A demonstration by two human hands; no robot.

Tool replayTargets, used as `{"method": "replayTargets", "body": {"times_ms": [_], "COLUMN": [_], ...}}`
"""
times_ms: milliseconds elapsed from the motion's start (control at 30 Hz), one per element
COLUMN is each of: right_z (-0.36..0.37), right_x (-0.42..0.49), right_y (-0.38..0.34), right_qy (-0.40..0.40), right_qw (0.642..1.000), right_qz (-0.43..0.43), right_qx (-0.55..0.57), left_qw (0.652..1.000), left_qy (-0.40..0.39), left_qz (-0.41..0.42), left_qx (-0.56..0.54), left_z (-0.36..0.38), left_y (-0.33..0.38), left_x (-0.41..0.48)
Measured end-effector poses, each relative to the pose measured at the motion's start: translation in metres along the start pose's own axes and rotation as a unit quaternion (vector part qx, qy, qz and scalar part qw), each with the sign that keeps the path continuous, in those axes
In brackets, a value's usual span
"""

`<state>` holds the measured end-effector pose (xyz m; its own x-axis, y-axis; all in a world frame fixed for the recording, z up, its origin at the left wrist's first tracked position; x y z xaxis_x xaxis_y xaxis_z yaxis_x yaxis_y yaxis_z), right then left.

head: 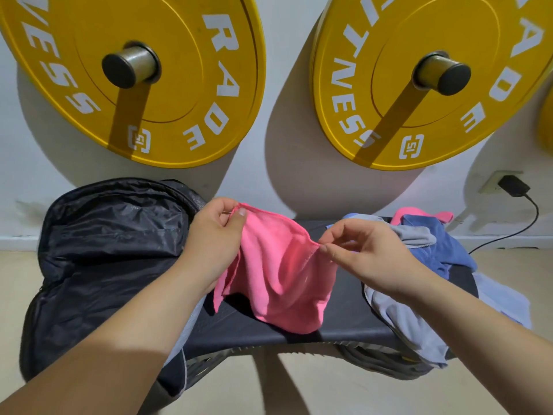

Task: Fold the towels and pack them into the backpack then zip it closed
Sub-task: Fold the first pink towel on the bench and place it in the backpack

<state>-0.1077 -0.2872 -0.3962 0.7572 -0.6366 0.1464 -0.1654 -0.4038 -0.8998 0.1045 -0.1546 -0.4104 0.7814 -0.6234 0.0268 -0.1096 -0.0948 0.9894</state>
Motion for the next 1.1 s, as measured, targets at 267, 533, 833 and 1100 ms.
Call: {"method": "replayTargets", "body": {"times_ms": [267, 533, 833, 1100], "right_z": [-0.002, -0.016, -0.021, -0.050], "right_x": [-0.002, -0.010, 0.000, 0.004], "right_y": [-0.022, 0.005, 0.036, 0.022], "right_qy": [0.012, -0.121, -0.033, 0.126], "right_qw": [0.997, 0.967, 0.897, 0.877], "right_qz": [-0.034, 0.080, 0.010, 0.063], "right_qx": [0.062, -0.211, -0.442, -0.459], "left_qw": [0.998, 0.999, 0.996, 0.996], "left_qy": [-0.010, 0.043, 0.044, 0.029], "left_qz": [0.020, -0.003, 0.074, 0.083], "left_qx": [0.064, -0.005, -0.016, -0.022], "left_z": [0.004, -0.013, -0.024, -0.032], "left_y": [-0.010, -0.008, 0.014, 0.016], "left_x": [0.001, 0.011, 0.011, 0.015]}}
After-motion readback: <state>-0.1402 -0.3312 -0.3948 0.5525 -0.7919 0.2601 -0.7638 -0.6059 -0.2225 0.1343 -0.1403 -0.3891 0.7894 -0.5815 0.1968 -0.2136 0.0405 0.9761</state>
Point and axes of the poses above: each hand's wrist, its own x-axis towards the middle knuckle, its own z-axis out of the palm, y = z × x, the point moved 3 cm from there along x, towards the middle knuckle, and after that the axes turned 1 degree about y, right-handed, at the moved point
